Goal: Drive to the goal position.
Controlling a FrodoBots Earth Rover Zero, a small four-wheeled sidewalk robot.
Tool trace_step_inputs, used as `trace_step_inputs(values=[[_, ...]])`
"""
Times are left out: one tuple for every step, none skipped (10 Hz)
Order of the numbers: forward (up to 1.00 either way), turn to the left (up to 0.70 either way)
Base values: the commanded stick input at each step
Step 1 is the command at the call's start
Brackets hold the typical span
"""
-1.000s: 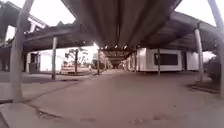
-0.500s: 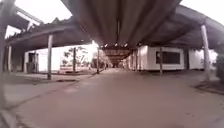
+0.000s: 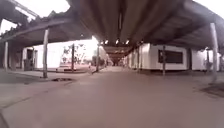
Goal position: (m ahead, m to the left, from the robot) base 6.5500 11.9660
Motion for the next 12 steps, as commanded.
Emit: trace_step_inputs(values=[[0.85,0.0],[0.85,0.0],[0.85,0.0],[0.85,0.0],[0.85,0.0],[0.85,0.0],[0.85,0.0],[0.85,0.0],[0.85,0.0],[0.85,0.0],[0.85,0.0],[0.85,0.0]])
